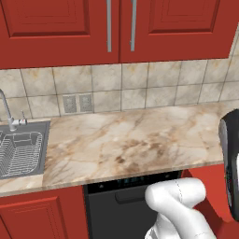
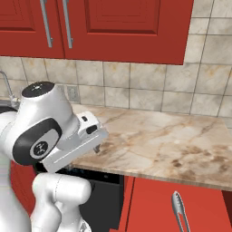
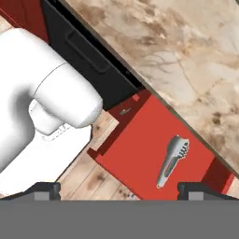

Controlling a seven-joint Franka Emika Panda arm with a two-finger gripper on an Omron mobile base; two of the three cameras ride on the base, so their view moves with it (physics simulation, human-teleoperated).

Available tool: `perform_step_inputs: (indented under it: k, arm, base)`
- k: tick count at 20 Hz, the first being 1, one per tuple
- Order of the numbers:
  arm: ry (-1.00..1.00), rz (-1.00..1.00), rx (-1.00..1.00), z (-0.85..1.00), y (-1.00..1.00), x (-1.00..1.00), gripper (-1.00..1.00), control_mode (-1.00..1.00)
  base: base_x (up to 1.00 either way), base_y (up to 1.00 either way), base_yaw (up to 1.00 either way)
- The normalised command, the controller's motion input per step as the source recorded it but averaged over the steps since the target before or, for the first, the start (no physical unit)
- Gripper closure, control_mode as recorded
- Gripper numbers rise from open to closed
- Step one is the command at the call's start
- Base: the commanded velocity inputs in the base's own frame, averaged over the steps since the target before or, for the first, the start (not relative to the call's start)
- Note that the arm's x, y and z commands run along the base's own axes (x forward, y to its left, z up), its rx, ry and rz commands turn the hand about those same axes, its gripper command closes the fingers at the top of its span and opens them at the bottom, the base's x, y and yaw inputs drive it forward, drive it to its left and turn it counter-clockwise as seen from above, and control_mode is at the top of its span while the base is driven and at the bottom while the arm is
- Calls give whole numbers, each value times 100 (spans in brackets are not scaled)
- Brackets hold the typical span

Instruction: Take the tongs from the drawer on the right and place them on the dining counter next to the tray containing the hot dog.

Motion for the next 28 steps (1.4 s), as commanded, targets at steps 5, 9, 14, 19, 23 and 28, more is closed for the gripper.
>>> perform_step_inputs:
  k: [5,9,14,19,23,28]
  arm:
    - [7,-21,34,-10,-97,45,-100,-100]
    - [6,-27,19,-9,-90,27,-100,-100]
    - [0,-3,1,-10,-15,2,-100,-100]
    - [-2,-11,0,-38,-74,2,-100,-100]
    - [-4,-20,0,-49,-93,0,-100,-100]
    - [-1,-28,-1,-42,-81,20,-100,-100]
  base:
    - [0,0,0]
    - [0,0,0]
    - [0,0,0]
    - [0,0,0]
    - [0,0,0]
    - [0,0,0]
